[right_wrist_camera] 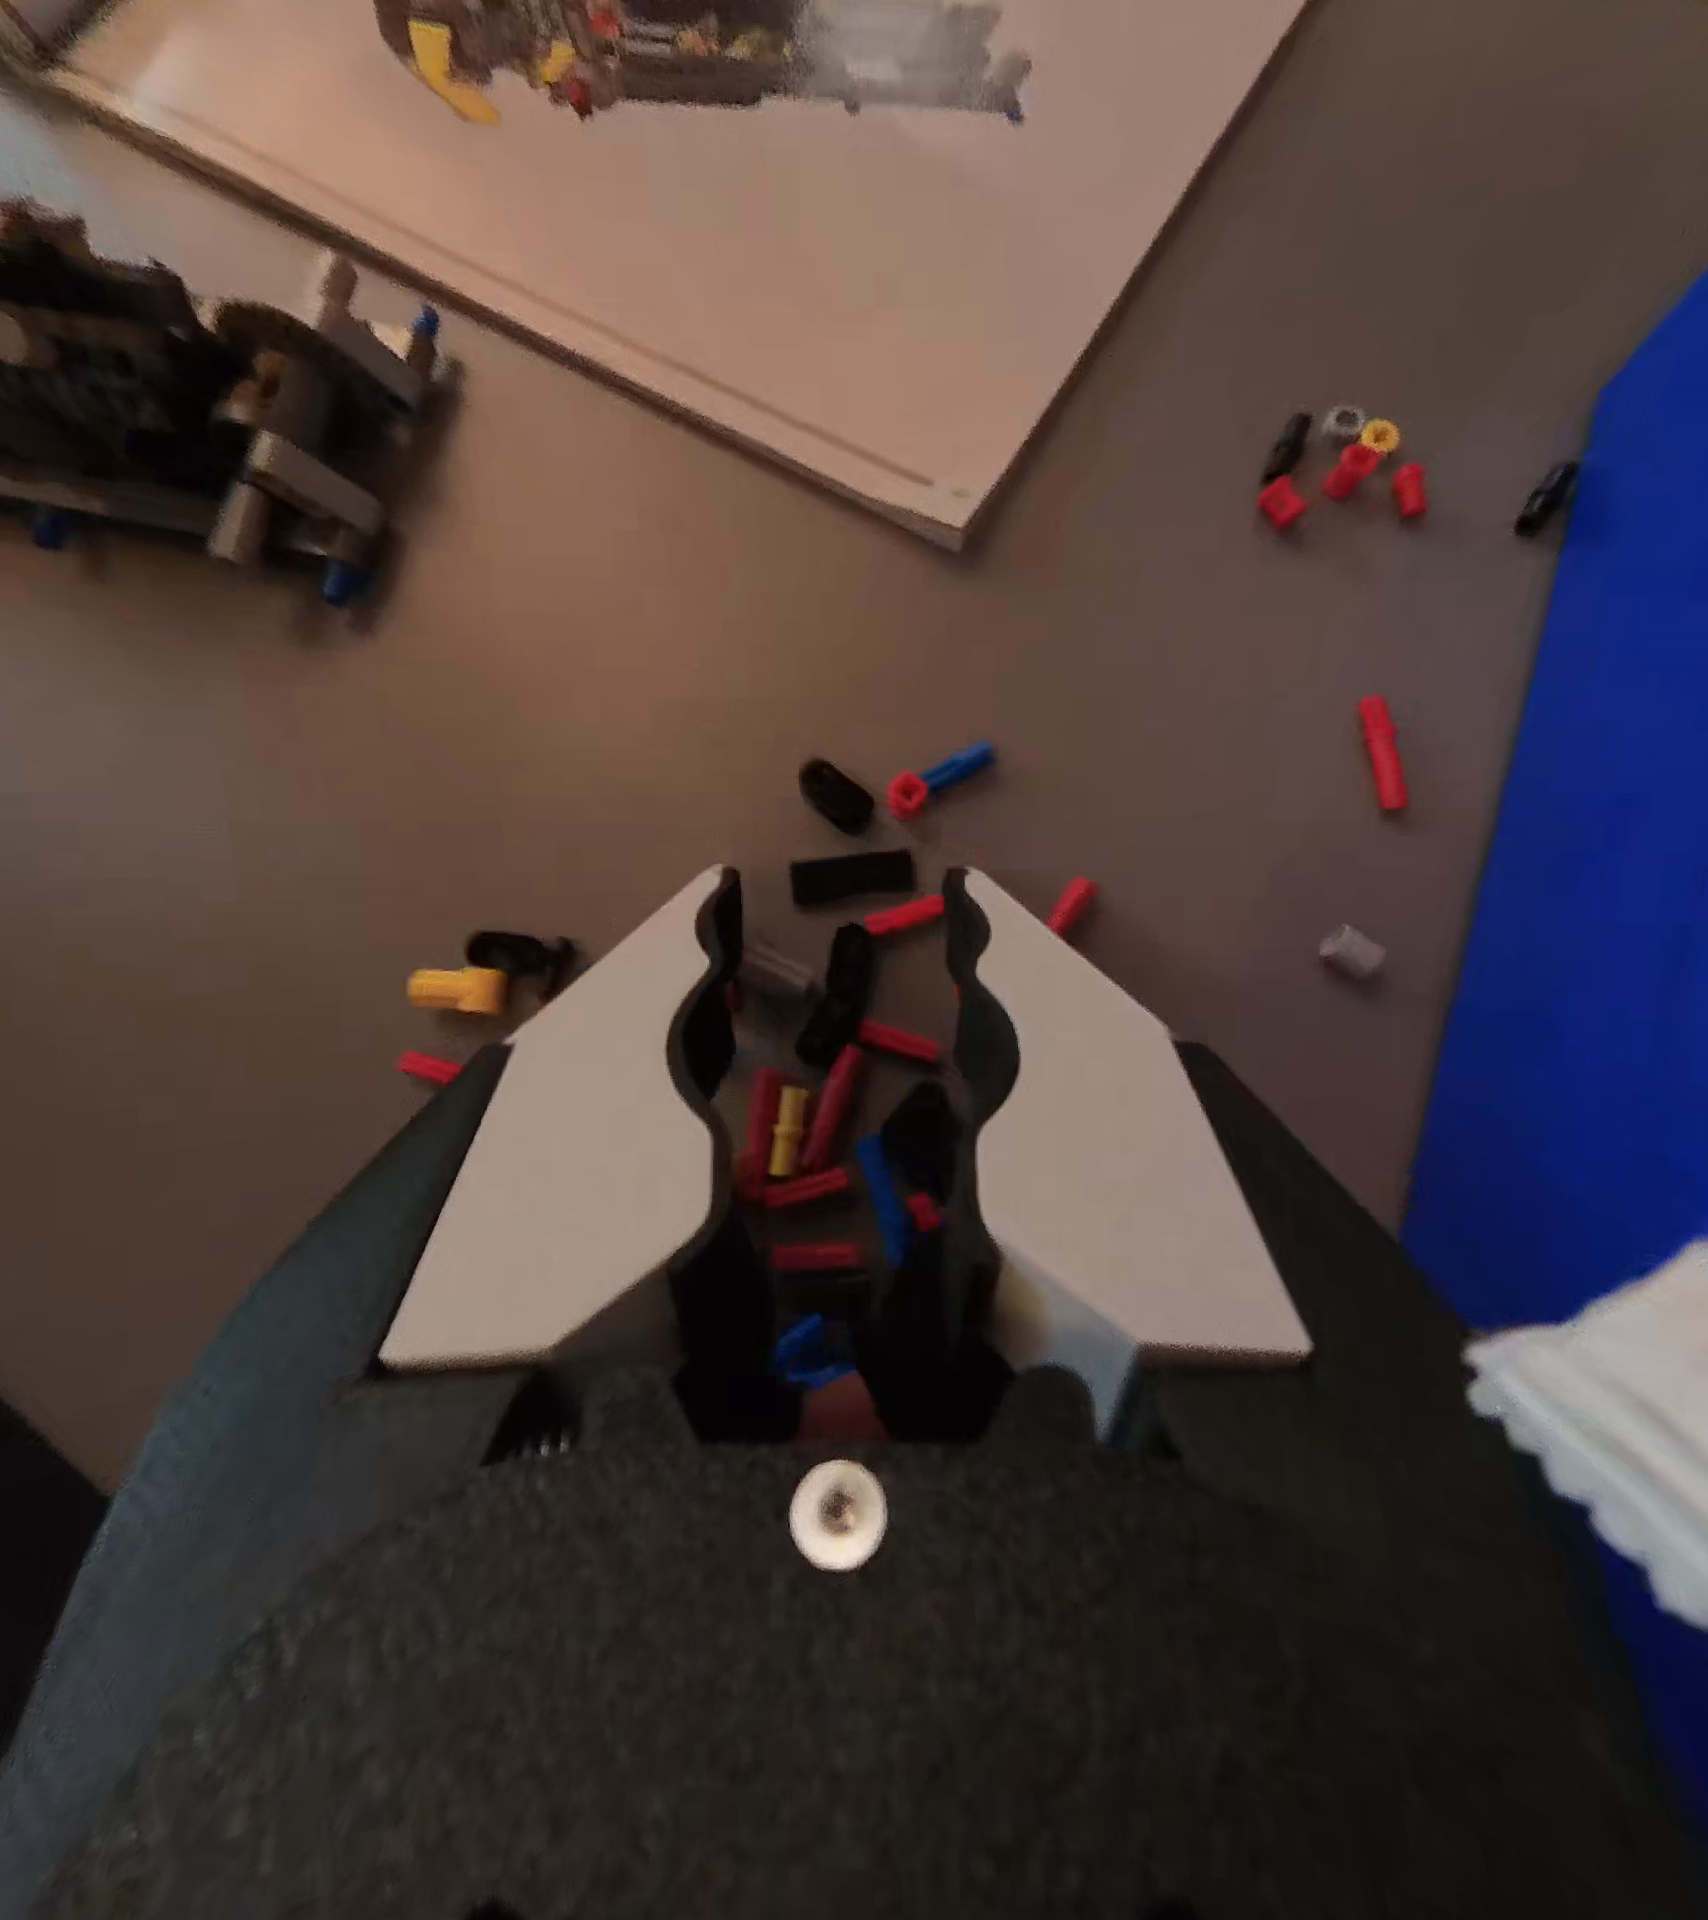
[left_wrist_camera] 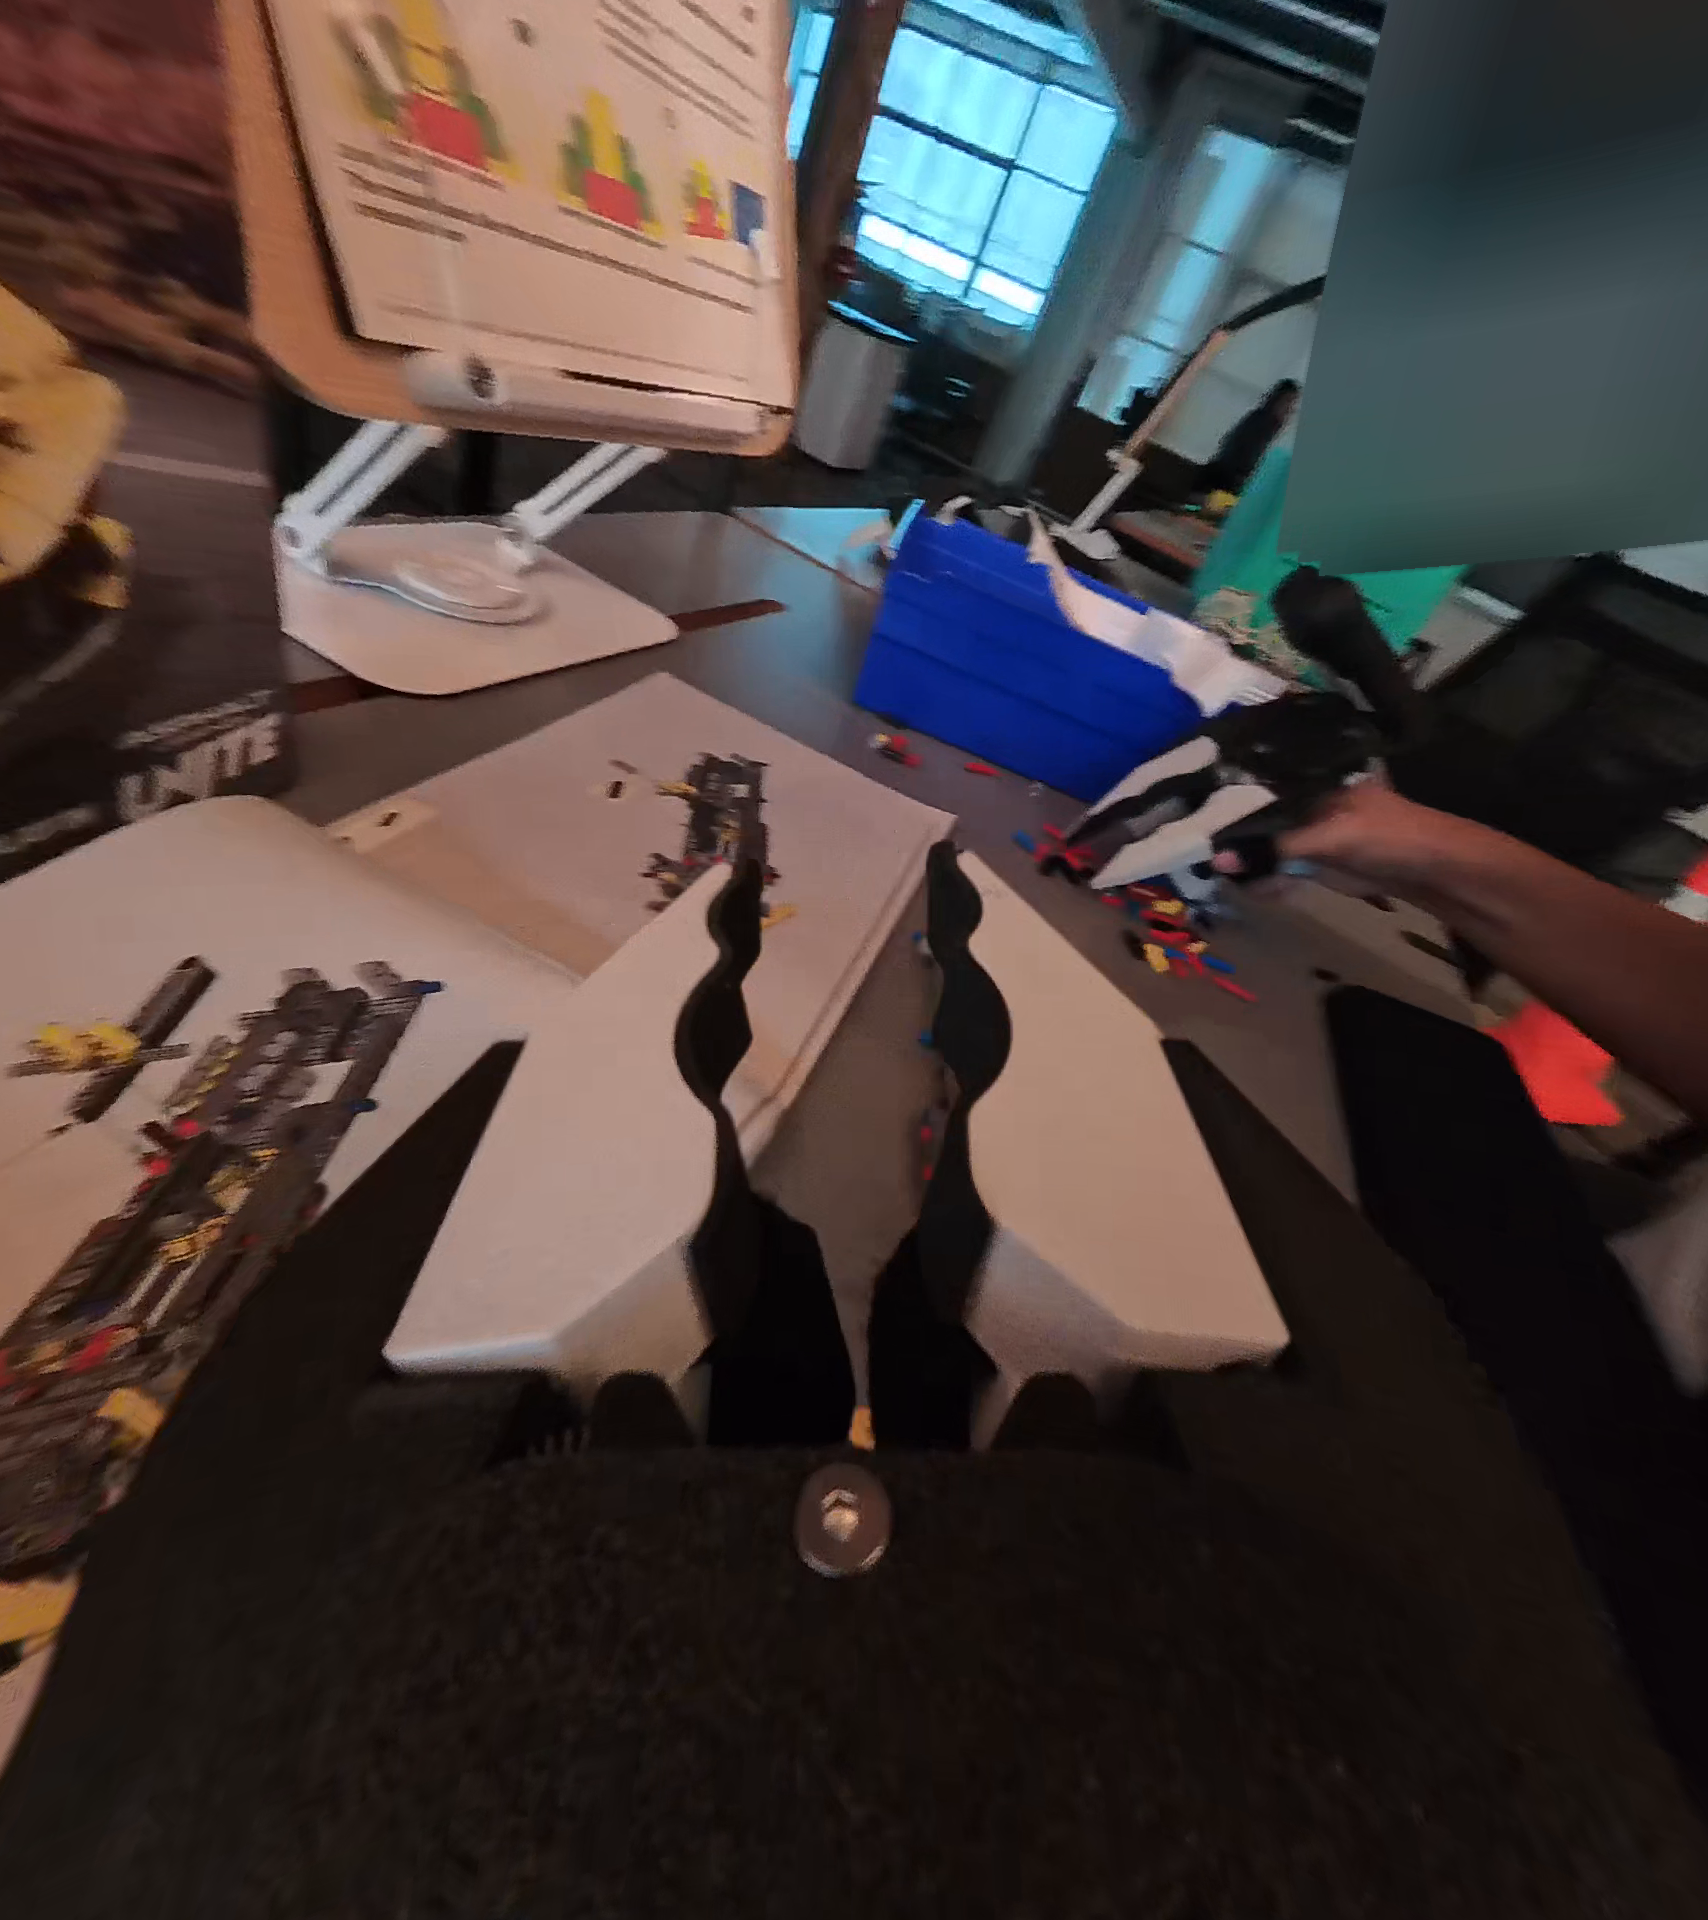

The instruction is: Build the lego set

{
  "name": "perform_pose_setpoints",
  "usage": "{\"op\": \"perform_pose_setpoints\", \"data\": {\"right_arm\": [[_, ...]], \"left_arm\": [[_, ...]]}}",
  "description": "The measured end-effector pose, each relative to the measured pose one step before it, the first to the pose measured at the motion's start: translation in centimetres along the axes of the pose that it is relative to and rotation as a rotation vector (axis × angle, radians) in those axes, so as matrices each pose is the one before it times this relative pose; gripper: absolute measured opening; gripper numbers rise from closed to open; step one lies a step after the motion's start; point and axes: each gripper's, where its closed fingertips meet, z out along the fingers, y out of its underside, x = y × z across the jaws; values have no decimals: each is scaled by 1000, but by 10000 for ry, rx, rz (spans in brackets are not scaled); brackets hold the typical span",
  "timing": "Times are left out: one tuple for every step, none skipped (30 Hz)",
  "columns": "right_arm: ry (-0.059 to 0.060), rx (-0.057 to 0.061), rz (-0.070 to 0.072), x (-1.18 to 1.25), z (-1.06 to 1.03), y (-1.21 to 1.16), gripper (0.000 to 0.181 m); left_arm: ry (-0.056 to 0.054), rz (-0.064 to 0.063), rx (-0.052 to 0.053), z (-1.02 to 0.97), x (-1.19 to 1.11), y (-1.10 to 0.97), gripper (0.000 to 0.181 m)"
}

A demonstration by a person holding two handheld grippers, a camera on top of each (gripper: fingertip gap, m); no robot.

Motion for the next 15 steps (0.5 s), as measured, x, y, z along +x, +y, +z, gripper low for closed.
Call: {"op": "perform_pose_setpoints", "data": {"right_arm": [[14,3,-53,219,116,175,38],[-198,61,51,-82,156,89,38],[-126,147,89,27,79,-98,37],[-136,88,9,-42,24,-41,36],[-90,41,-65,-74,6,-8,36],[60,7,-112,63,16,15,33],[15,-34,-115,5,2,29,27],[89,-24,-200,52,56,27,24],[109,-2,-212,16,62,-14,24],[57,-19,-145,-48,44,-46,24],[-28,-34,-59,-115,37,-30,24],[-29,-38,-3,-77,12,-15,24],[-49,-29,-19,-102,-9,14,23],[23,-2,-7,-4,-5,6,23],[26,-12,-11,-25,-16,-6,23]], "left_arm": [[243,26,-19,-67,310,114,30],[101,102,-83,-30,143,162,30],[55,141,-122,17,100,184,30],[54,120,-86,31,110,119,30],[41,49,-30,59,86,22,30],[33,-4,-18,68,42,23,30],[73,-12,-14,65,107,41,30],[58,-9,-22,57,97,79,30],[3,3,-48,70,0,128,30],[-4,17,-61,74,-12,146,30],[21,19,-46,55,30,121,30],[13,6,-24,55,12,87,30],[-1,-15,-17,50,-27,56,30],[-6,-25,-30,45,-64,83,30],[-15,-11,-43,11,-59,102,30]]}}
